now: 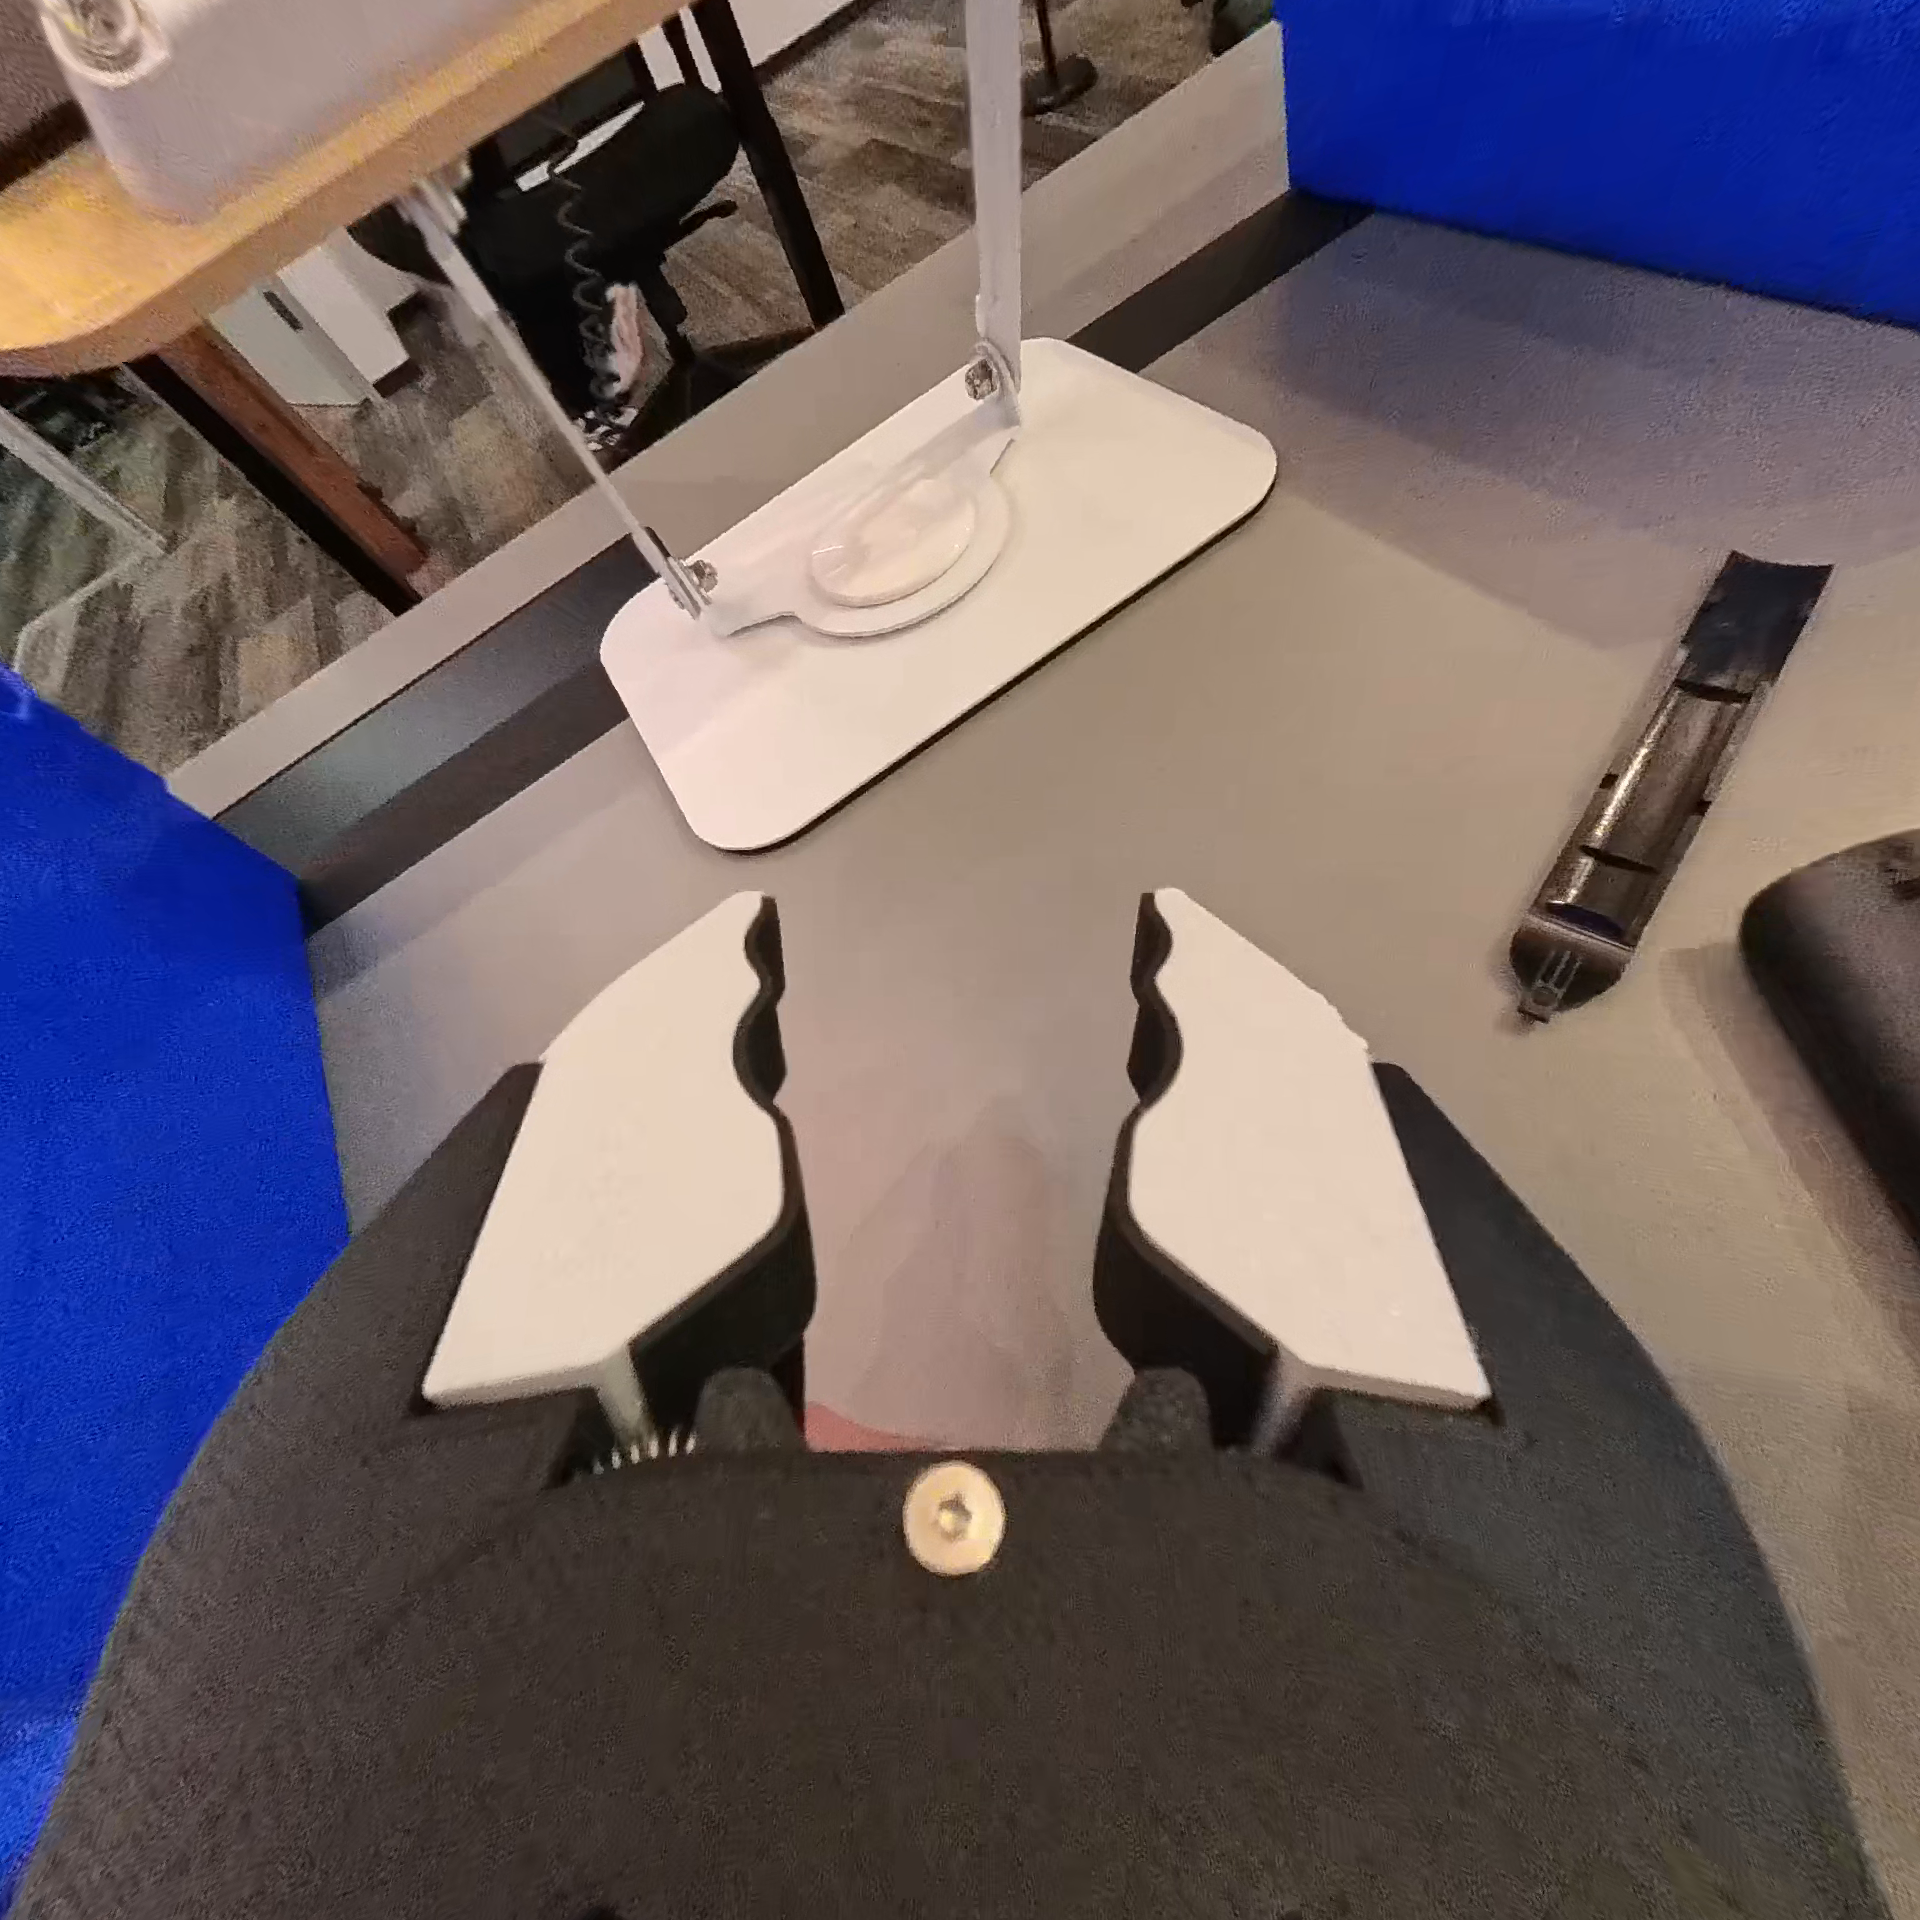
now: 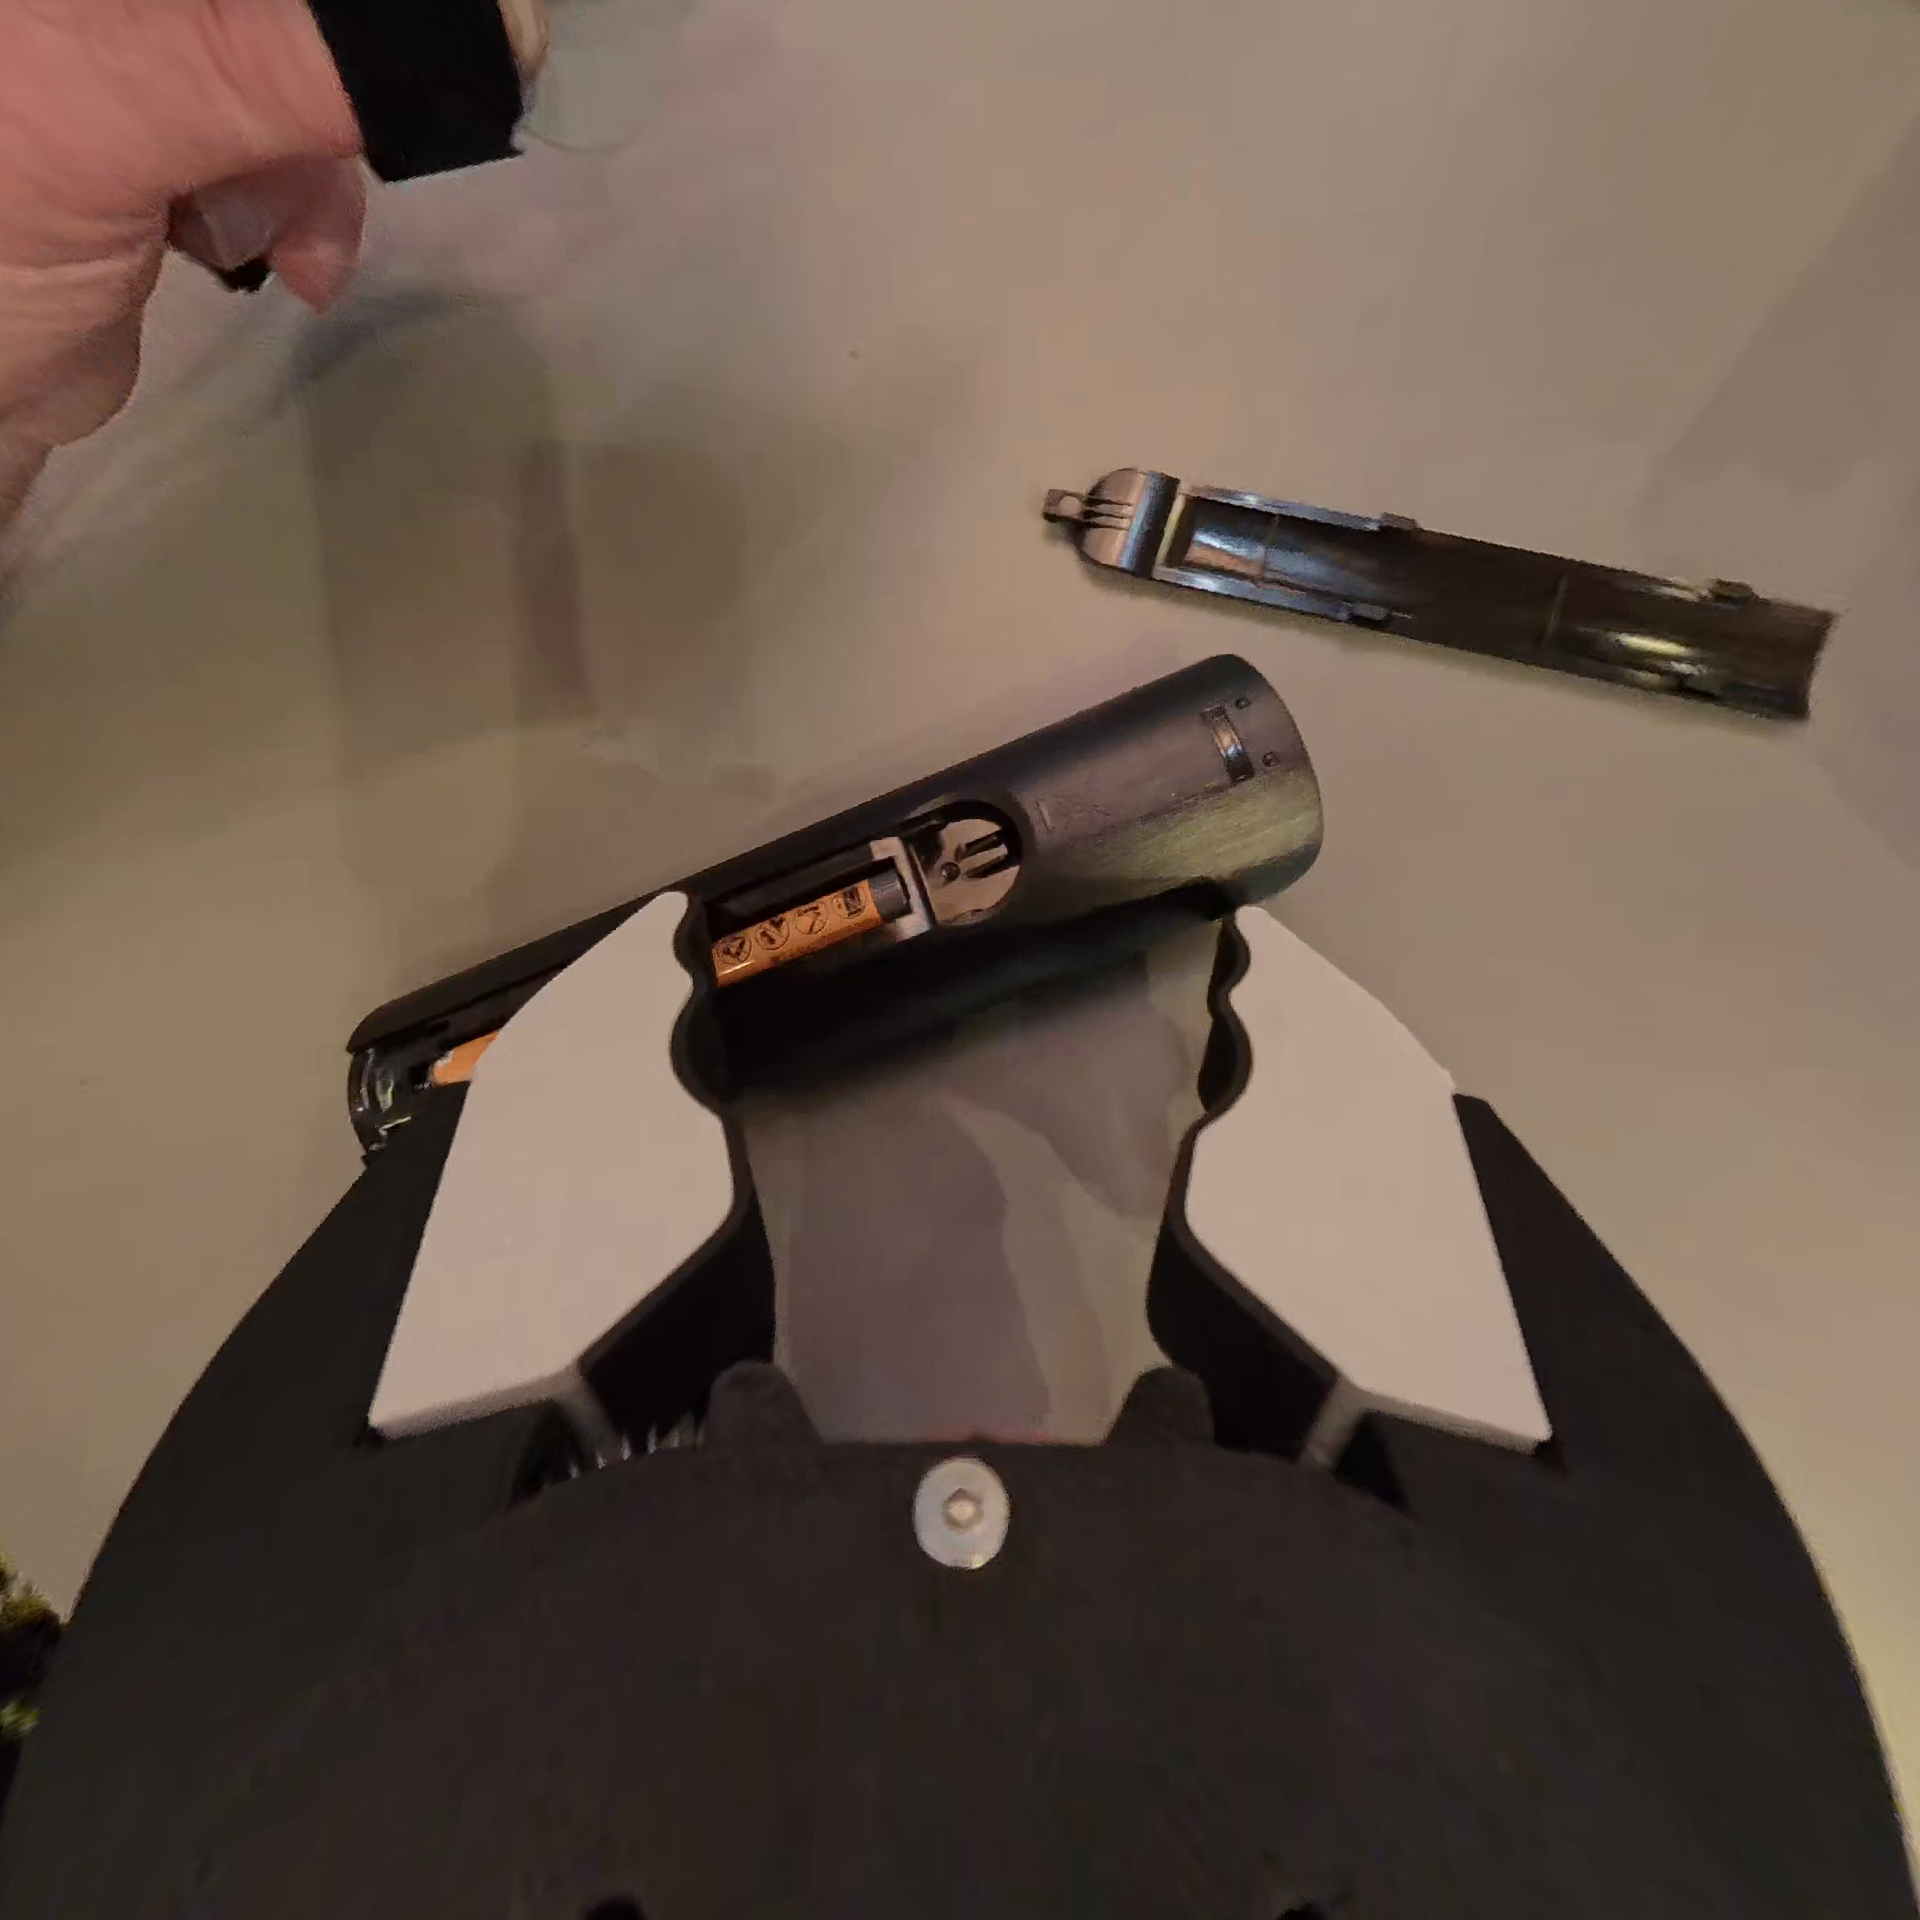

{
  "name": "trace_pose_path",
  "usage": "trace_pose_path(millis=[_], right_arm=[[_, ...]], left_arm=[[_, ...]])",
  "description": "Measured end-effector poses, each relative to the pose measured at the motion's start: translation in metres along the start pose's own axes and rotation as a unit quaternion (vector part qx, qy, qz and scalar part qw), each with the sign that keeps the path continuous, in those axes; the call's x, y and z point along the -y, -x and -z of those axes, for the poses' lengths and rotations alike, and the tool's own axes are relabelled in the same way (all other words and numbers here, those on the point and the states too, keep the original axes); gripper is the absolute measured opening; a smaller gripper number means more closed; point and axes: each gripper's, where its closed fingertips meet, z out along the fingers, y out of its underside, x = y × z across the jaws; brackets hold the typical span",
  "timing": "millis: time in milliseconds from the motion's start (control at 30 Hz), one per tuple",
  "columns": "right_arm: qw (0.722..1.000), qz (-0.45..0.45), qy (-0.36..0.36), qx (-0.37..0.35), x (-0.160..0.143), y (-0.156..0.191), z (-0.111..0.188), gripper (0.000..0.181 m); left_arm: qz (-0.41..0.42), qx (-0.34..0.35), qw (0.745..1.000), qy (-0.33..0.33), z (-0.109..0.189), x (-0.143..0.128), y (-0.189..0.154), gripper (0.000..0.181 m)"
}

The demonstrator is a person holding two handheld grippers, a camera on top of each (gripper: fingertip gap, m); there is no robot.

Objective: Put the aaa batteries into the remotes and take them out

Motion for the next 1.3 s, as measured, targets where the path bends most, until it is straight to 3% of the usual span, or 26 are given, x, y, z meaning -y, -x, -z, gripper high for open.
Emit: trace_pose_path(millis=[200,333,467,567,700,733,833,967,1133,1300], right_arm=[[0.983,0.111,0.041,0.138,0.005,0.012,-0.007,0.073],[0.967,0.162,0.097,0.173,0.007,0.014,-0.009,0.070],[0.979,0.112,0.119,0.121,0.005,0.011,-0.005,0.093],[0.988,0.080,0.104,0.075,-0.002,0.029,-0.002,0.106],[0.988,0.106,0.108,-0.020,-0.016,0.032,-0.009,0.092],[0.988,0.113,0.100,-0.016,-0.014,0.035,-0.009,0.073],[0.987,0.129,0.092,-0.006,-0.011,0.033,-0.011,0.066],[0.986,0.154,0.052,0.035,-0.005,0.033,-0.013,0.056],[0.978,0.196,0.050,0.054,-0.004,0.033,-0.013,0.053],[0.963,0.262,0.018,0.059,-0.001,0.036,-0.012,0.052]], left_arm=[[-0.012,-0.004,1.000,-0.005,0.001,0.002,-0.002,0.063],[-0.012,-0.008,1.000,-0.002,-0.001,0.000,-0.003,0.064],[-0.016,-0.020,1.000,0.000,-0.002,-0.002,-0.003,0.064],[-0.013,-0.022,1.000,0.002,-0.003,-0.002,-0.003,0.064],[-0.013,-0.029,0.999,0.009,-0.005,-0.006,-0.006,0.065],[-0.012,-0.032,0.999,0.007,-0.005,-0.005,-0.007,0.066],[-0.005,-0.050,0.999,-0.003,0.000,-0.001,-0.009,0.070],[0.029,-0.144,0.989,0.013,0.006,-0.004,-0.025,0.085],[0.120,-0.332,0.931,0.089,0.027,-0.027,-0.059,0.095],[0.132,-0.406,0.897,0.116,0.049,-0.042,-0.071,0.091]])
